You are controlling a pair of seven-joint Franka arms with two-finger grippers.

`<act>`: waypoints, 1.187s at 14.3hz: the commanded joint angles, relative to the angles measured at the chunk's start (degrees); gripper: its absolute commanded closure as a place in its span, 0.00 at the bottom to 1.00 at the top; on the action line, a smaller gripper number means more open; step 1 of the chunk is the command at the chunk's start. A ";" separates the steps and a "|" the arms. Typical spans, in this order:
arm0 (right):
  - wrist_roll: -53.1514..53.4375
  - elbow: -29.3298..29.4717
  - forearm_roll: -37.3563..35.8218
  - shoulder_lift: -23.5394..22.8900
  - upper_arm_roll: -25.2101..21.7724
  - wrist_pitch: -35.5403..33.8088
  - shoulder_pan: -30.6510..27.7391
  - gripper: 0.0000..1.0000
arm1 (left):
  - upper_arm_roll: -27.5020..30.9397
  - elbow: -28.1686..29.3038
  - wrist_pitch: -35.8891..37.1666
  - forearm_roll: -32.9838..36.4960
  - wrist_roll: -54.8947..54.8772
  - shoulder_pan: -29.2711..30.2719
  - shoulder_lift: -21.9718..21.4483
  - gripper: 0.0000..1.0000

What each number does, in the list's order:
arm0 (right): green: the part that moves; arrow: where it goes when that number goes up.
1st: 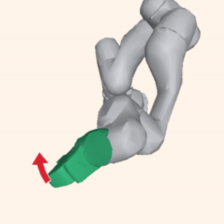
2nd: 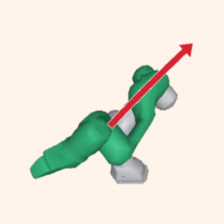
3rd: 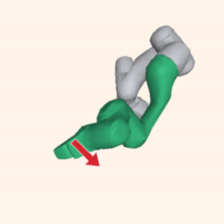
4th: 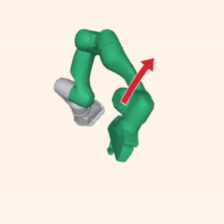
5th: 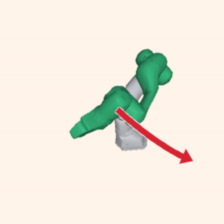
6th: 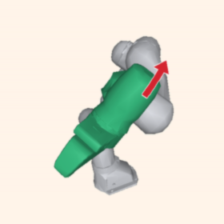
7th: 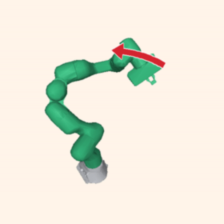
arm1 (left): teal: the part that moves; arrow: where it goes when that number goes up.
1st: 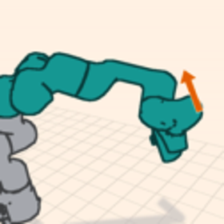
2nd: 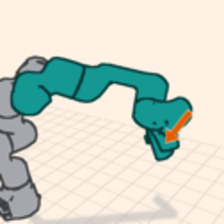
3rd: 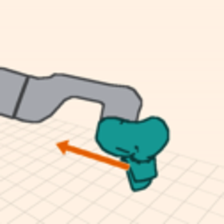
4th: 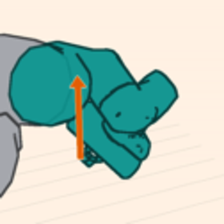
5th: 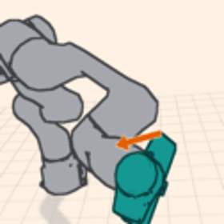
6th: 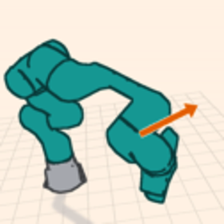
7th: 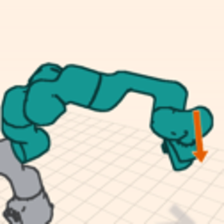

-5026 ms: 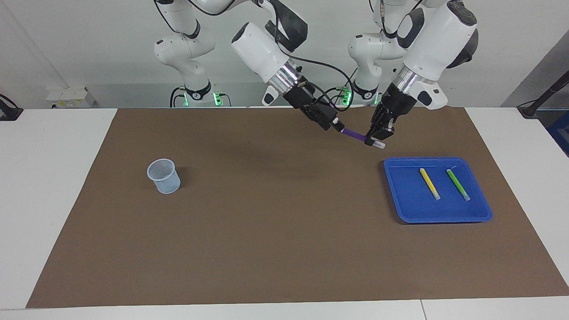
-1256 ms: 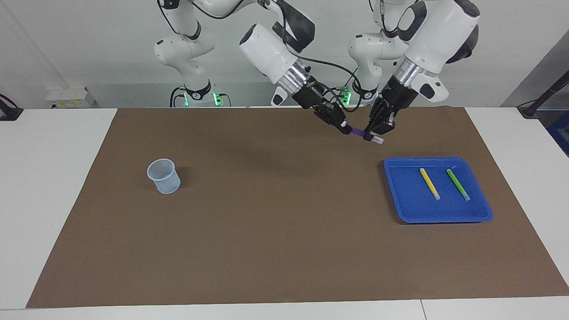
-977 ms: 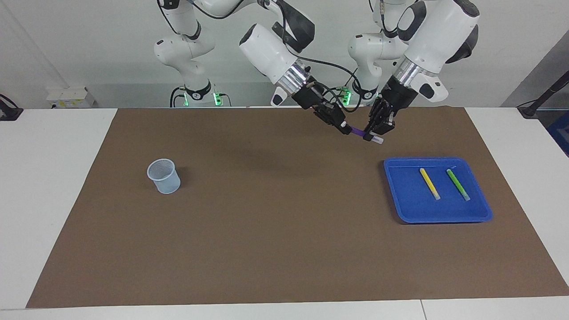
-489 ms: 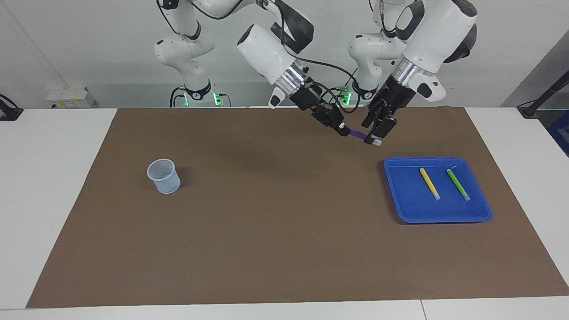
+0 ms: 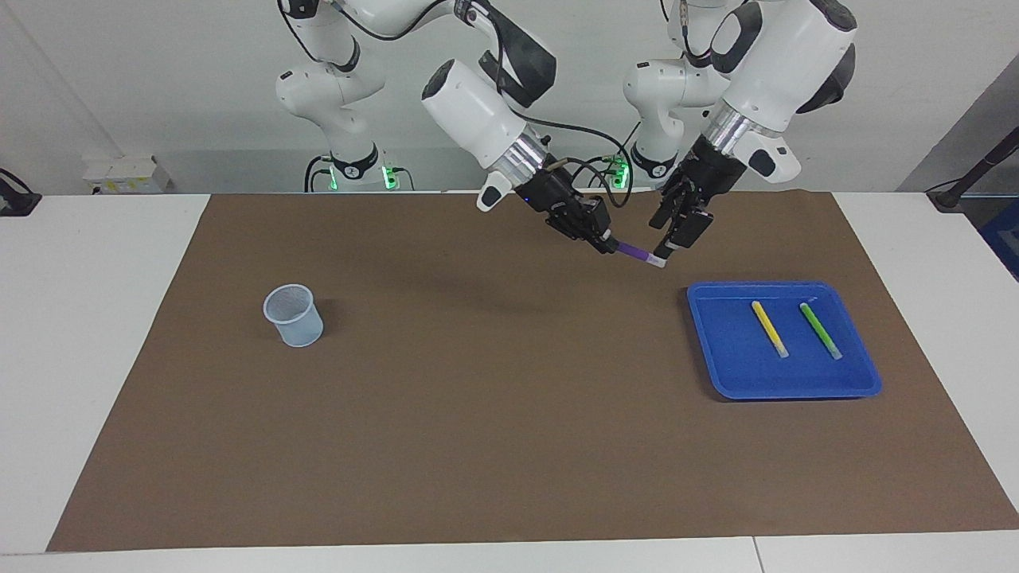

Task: Transfer and insert pens with both arms
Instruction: 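Pull the pen away with the right gripper while the left gripper opens, then insert the purple pen into the clear cup with the right gripper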

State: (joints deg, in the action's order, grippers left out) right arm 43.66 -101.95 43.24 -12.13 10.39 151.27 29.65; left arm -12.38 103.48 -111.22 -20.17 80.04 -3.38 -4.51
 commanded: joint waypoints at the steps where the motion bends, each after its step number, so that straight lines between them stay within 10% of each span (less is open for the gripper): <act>1: -6.21 -3.52 -6.73 4.04 0.16 -9.28 -3.62 0.96 | 0.78 3.48 2.93 -1.10 -11.10 1.44 -3.30 0.21; 10: -46.86 -3.26 -39.69 12.74 0.25 -49.03 -23.12 0.96 | 1.13 8.57 11.03 -0.75 -56.19 12.86 -7.08 0.24; 17: -73.27 -6.58 -51.93 13.54 0.42 -45.39 -35.79 0.96 | 1.13 11.13 9.98 5.91 -73.43 18.14 -7.35 0.26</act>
State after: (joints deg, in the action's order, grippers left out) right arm -27.07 -104.78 -6.74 -0.14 9.77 102.03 -4.27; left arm -10.85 112.49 -100.56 -16.90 10.36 13.59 -10.35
